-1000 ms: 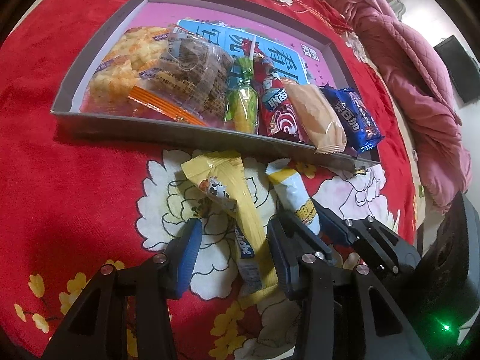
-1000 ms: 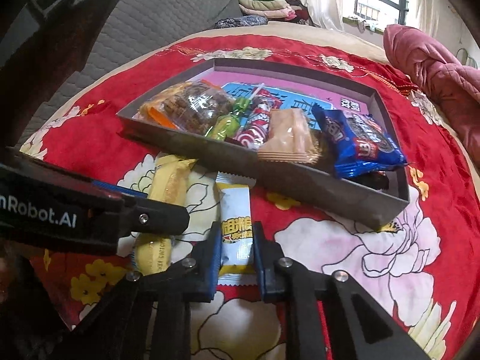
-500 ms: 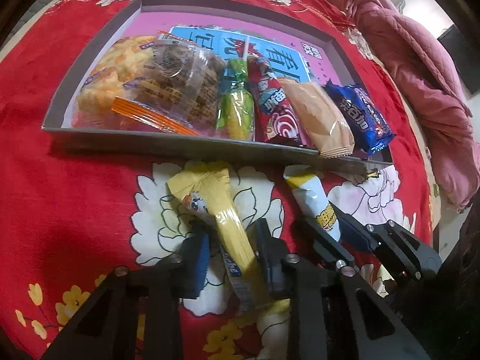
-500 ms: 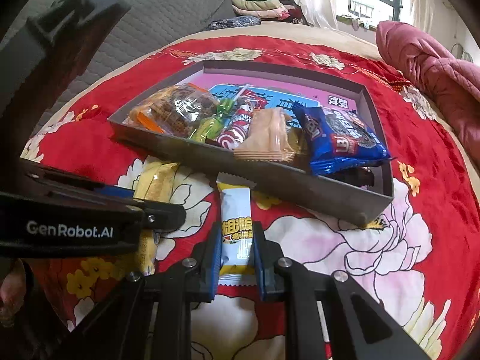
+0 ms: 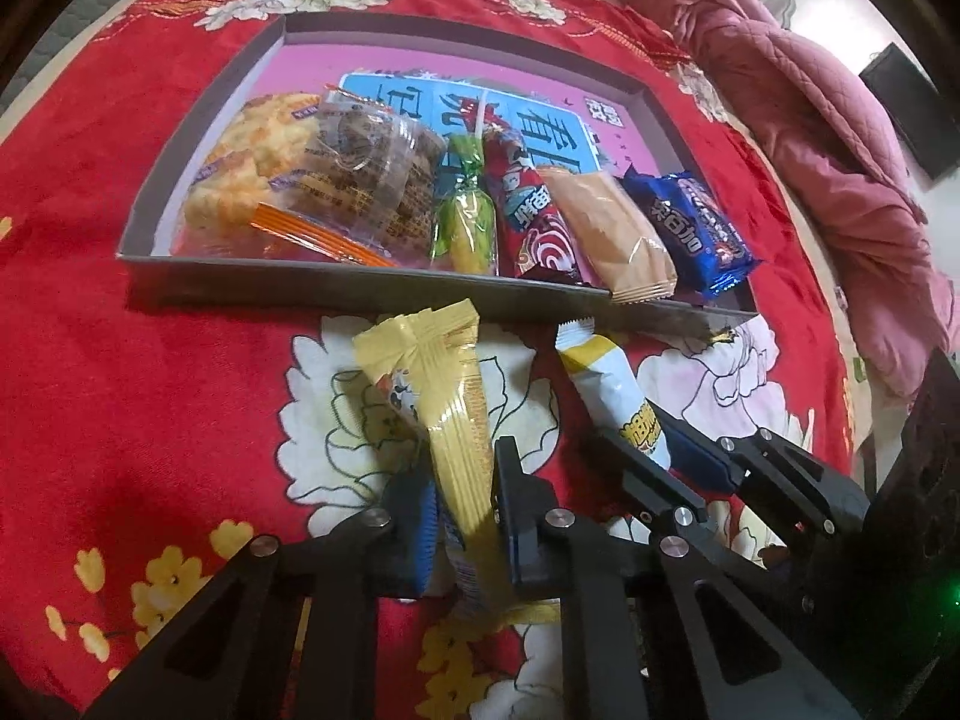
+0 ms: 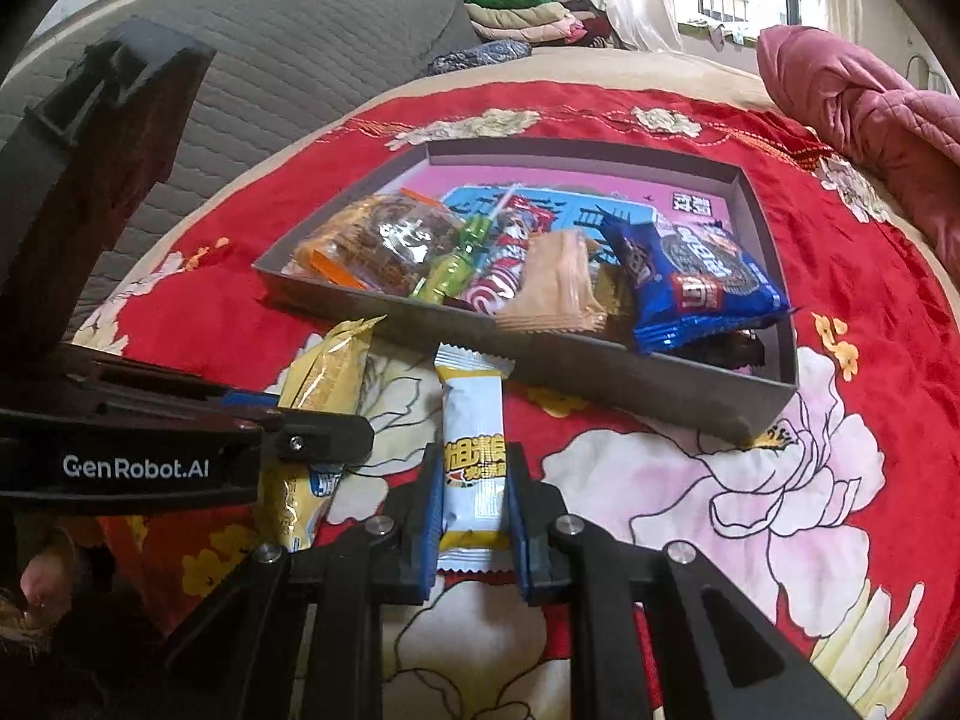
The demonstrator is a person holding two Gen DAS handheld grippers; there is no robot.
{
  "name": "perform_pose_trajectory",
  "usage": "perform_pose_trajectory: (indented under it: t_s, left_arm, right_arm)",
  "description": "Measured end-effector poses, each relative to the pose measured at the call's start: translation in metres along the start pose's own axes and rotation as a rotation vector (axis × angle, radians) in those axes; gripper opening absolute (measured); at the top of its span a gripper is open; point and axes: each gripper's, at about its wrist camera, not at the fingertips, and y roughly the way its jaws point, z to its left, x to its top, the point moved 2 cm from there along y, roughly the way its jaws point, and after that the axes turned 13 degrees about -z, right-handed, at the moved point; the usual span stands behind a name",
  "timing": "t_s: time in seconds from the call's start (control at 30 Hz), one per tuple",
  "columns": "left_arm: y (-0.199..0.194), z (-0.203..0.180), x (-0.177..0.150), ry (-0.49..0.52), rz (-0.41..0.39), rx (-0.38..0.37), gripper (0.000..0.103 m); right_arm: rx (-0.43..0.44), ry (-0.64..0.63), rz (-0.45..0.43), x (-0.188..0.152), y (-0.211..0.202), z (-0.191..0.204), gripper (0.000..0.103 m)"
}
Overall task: Organize snacks
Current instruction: 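Grasp the white bar with the right tool while the left tool grasps the yellow bag, then carry the white bar into the box with the right tool while the left tool carries the yellow bag in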
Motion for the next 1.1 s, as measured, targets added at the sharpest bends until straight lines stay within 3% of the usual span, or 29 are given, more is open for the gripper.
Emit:
perform_pose_trajectory:
  t_s: [1.1]
  left_arm:
    - [-0.041,0.002,0.010,0.006,-0.087,0.001,0.016]
  right_arm:
    - [0.026,0.002,-0.085,0.011,-0.024,0.008,0.019]
